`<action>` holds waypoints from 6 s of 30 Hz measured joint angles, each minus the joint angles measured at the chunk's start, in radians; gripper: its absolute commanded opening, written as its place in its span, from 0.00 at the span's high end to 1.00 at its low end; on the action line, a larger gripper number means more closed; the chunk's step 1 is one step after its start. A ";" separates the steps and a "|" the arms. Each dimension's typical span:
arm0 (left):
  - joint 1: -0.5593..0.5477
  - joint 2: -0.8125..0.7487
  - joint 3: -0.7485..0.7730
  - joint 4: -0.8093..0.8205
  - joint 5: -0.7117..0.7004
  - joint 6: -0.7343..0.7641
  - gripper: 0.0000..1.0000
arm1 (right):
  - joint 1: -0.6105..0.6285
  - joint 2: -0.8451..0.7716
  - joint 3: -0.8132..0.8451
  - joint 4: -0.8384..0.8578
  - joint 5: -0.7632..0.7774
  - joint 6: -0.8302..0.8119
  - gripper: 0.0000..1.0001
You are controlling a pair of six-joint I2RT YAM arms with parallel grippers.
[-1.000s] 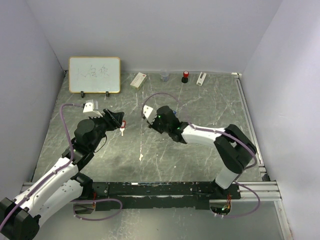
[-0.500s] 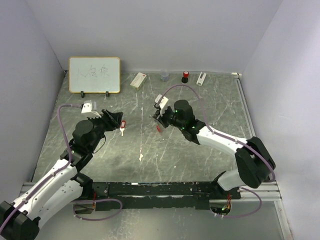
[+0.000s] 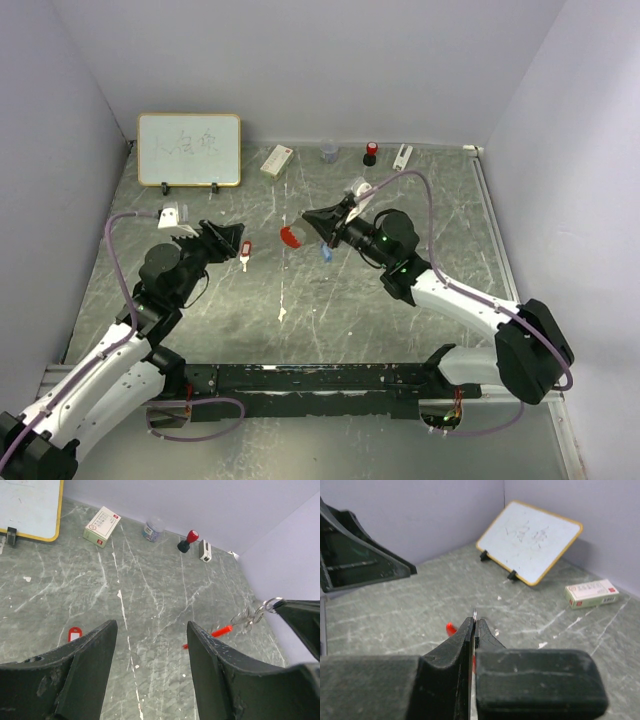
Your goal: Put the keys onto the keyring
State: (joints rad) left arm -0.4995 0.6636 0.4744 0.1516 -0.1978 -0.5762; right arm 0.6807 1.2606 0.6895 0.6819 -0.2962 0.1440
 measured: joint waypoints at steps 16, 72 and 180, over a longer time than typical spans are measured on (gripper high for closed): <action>0.001 0.048 0.002 0.064 0.089 -0.008 0.33 | 0.000 -0.111 -0.121 0.242 0.005 0.067 1.00; 0.064 0.779 0.127 0.066 -0.007 0.053 0.33 | 0.113 -0.224 -0.124 -0.041 0.415 -0.049 1.00; 0.124 0.769 0.066 0.179 0.171 0.163 0.45 | 0.113 -0.251 -0.125 -0.090 0.427 -0.097 1.00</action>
State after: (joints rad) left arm -0.3756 1.4330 0.5400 0.3302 -0.0265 -0.4137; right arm 0.7940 1.0096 0.5648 0.5919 0.1310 0.0471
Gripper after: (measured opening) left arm 0.600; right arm 0.009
